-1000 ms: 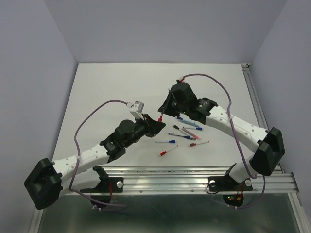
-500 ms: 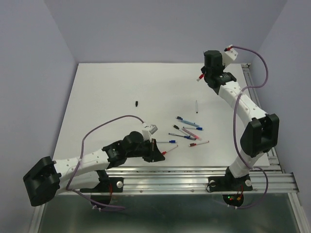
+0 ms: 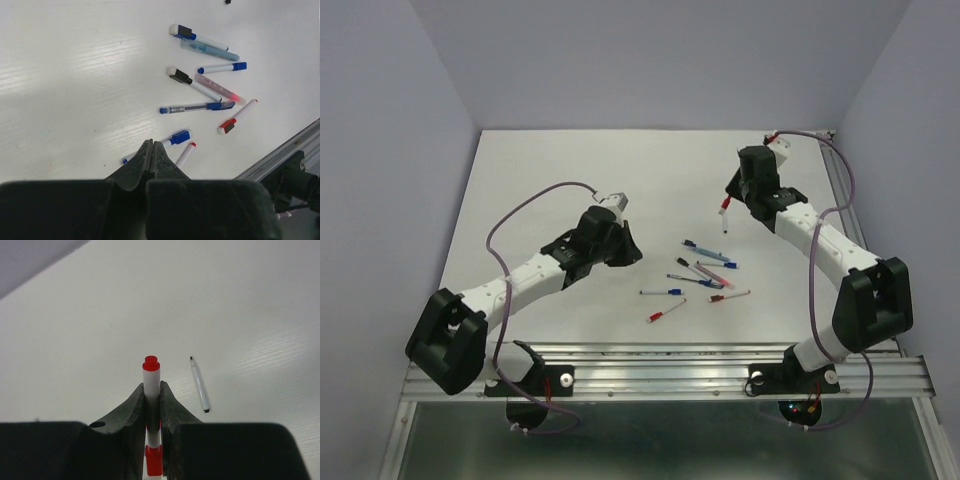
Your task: Open the pen caps
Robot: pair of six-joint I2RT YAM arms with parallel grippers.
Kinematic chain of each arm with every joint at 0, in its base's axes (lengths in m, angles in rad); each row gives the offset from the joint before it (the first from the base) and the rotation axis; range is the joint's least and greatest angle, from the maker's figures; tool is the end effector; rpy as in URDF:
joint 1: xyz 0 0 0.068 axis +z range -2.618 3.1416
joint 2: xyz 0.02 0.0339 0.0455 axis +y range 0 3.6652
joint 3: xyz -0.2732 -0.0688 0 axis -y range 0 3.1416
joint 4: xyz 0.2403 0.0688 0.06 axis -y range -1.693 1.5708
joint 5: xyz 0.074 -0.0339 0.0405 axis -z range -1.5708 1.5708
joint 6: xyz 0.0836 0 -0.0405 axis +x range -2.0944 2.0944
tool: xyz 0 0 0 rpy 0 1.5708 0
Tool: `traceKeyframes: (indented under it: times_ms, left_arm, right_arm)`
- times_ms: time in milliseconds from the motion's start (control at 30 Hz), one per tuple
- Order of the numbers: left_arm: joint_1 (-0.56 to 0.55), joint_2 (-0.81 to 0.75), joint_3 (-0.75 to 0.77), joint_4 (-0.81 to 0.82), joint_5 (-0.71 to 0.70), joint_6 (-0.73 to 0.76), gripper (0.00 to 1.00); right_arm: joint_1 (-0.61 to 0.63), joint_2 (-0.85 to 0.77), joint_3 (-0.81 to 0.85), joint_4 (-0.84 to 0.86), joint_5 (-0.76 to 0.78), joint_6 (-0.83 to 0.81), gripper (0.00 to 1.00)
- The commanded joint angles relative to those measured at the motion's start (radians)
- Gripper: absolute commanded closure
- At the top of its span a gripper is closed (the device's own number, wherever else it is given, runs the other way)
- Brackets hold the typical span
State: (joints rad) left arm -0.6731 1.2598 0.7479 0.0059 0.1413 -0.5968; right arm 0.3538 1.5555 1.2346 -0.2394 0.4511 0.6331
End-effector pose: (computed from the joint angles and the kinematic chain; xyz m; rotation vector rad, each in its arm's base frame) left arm 0.2369 -0.2040 0.2322 0.1758 2.1983 -0.8955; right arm 0.3777 0.1007 0.2885 0.5444 1.9990 0.1232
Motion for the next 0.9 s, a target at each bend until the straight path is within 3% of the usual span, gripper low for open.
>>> traceKeyframes:
  times_ms: [0,33,67,133,300,567,867]
  left_arm:
    - [0.004,0.056,0.097,0.021,0.091,0.123,0.84]
    - [0.004,0.059,0.103,0.044,0.168,0.133,0.78]
    - [0.004,0.050,0.102,0.095,0.203,0.141,0.63]
    - [0.003,0.038,0.097,0.137,0.271,0.152,0.49]
    - [-0.022,0.026,0.111,0.207,0.352,0.155,0.24]
    - [-0.097,0.102,0.183,0.224,0.333,0.152,0.20]
    - [-0.121,0.167,0.248,0.206,0.271,0.155,0.24]
  right_arm:
    - [-0.004,-0.126,-0.119,0.112,-0.224,0.007,0.99]
    - [-0.004,-0.138,-0.136,0.109,-0.311,0.029,0.99]
    - [-0.006,-0.149,-0.176,0.115,-0.351,0.042,0.99]
    - [-0.003,-0.185,-0.219,0.150,-0.482,0.075,0.99]
    - [0.037,-0.219,-0.311,0.164,-0.571,0.164,0.99]
    - [0.175,-0.281,-0.365,0.210,-0.487,0.312,0.99]
    - [0.214,-0.316,-0.402,0.267,-0.511,0.373,0.99]
